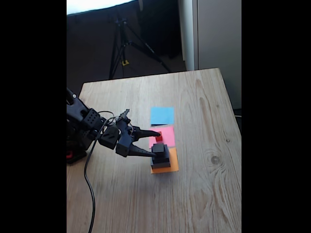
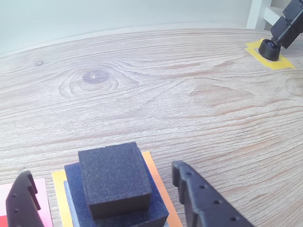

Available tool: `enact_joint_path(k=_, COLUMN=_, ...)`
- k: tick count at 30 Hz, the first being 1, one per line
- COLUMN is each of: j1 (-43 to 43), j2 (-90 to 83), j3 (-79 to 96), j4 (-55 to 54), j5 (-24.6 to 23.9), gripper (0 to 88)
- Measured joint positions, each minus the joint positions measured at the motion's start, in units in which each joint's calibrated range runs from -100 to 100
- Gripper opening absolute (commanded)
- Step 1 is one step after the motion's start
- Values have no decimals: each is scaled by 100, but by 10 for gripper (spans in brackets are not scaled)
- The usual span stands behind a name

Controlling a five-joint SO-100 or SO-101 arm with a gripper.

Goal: Tower of hanoi

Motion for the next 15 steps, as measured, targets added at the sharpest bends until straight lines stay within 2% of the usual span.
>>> enact_joint_path(k=15, j1=-103, j2=906, j3=0, j4=-985, j5=0, gripper=327)
